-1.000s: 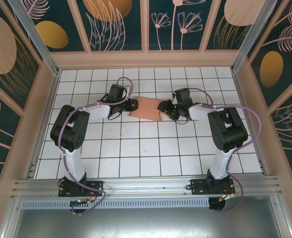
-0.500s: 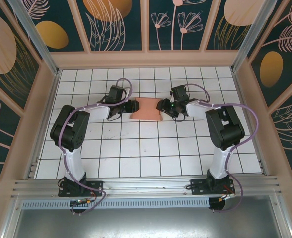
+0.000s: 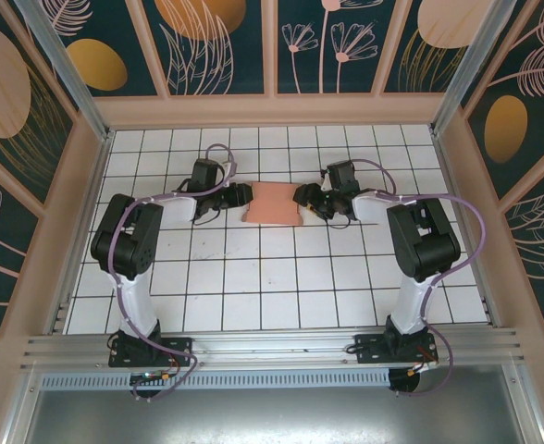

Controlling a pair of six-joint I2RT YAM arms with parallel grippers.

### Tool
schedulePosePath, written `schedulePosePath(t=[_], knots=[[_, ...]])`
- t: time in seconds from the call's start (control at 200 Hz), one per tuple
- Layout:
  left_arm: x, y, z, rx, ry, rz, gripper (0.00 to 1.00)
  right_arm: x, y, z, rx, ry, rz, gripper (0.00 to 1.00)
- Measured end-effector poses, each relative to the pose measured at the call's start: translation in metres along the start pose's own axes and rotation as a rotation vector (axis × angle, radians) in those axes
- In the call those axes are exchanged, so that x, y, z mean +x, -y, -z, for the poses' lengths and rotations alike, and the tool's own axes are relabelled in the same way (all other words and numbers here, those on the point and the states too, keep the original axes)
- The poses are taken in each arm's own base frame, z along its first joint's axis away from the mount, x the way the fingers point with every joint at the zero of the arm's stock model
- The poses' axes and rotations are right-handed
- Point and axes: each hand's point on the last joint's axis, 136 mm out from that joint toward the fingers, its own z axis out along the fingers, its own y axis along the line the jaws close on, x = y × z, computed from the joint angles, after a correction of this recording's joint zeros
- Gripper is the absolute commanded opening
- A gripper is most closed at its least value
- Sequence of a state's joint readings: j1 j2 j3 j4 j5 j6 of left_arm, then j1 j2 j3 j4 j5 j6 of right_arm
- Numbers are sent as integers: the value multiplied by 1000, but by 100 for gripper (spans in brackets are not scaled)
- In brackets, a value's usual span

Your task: Fold the paper box

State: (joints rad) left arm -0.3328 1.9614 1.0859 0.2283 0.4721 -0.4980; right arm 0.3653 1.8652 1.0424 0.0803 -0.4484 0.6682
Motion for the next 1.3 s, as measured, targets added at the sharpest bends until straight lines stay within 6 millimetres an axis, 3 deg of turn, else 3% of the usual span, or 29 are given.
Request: schedulePosePath(t=[0.315, 0.575, 0.791, 1.301], knots=[[4, -1, -5, 23, -11, 6, 26, 0, -1, 0, -8, 2, 3, 59], [4, -9, 2, 79, 4, 42, 21, 1, -5, -1, -39, 3, -1, 59], [3, -15, 8, 131, 13, 66, 21, 2, -8, -1, -67, 5, -9, 68], [7, -23, 14, 241, 33, 121, 18, 4, -31, 3, -238, -25, -22, 70]])
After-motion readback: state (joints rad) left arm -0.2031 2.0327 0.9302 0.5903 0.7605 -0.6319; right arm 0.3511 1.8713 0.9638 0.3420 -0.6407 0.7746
